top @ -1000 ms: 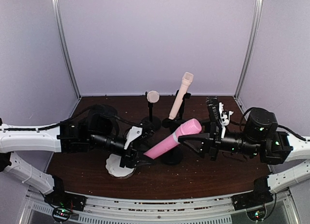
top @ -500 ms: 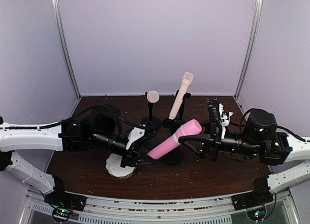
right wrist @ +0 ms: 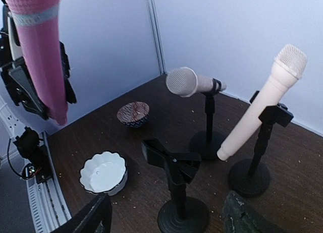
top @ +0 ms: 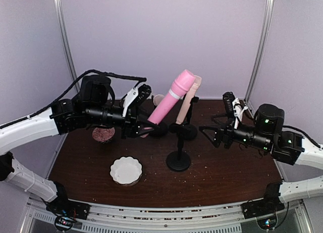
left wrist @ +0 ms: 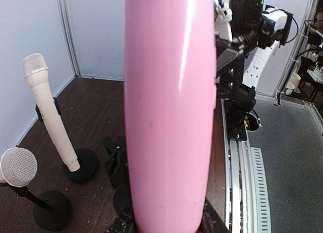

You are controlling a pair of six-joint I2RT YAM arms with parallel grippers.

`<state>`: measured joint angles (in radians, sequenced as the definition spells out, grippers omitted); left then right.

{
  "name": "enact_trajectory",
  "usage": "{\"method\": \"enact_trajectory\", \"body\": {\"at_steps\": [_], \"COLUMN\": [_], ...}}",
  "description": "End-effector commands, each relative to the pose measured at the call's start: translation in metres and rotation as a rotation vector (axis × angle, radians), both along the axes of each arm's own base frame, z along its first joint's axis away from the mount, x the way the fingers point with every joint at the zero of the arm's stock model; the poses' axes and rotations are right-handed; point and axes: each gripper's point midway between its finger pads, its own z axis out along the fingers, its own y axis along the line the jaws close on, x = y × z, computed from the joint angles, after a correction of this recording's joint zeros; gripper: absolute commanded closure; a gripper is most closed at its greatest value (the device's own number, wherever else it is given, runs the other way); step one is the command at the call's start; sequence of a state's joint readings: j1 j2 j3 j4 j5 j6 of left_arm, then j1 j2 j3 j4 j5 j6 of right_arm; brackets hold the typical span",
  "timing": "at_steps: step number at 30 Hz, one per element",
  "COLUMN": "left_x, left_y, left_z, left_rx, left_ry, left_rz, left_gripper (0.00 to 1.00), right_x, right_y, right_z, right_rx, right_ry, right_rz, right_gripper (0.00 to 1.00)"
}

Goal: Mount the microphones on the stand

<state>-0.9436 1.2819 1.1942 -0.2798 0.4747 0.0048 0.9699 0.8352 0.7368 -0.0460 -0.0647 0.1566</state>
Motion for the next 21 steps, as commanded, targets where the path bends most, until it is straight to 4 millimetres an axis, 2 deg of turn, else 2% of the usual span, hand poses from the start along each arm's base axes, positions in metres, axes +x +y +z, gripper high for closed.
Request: {"method": "enact_trajectory", "body": {"at_steps": [1, 4, 9, 12, 16, 21], "left_x": [0.013, 0.028, 0.033, 0.033, 0.038, 0.051], "left_y": [-0.01, -0.002, 0.02, 0.027, 0.028, 0.033], "left_z": [0.005, -0.007, -0.003, 0.0, -0.004, -0.007], "left_rx": [-0.088, -0.08, -0.131, -0.162, -0.141, -0.133], "left_ry": [0.012, 0.014, -0.014, -0.023, 0.007, 0.036], "left_rz": [0.018, 0.083, 0.149, 0.182, 0.215, 0.303], "left_gripper": [1.0, 1.0, 1.0, 1.0, 1.0, 1.0], "right_x": [0.022, 0.025, 0.035, 0.038, 0.046, 0.056], "right_y": [-0.001, 0.011, 0.03, 0.042, 0.054, 0.058], "right_z": [-0.042, -0.058, -0.075, -0.076, -0.072, -0.074], "right_rx": [-0.113, -0.163, -0.214, -0.22, -0.228, -0.284], "right_ry": [0.118, 0.132, 0.157, 0.157, 0.145, 0.132], "right_rz": [-0.054, -0.023, 0.004, 0.03, 0.044, 0.03], "right_gripper": [0.25, 0.27, 0.27, 0.27, 0.26, 0.27]}}
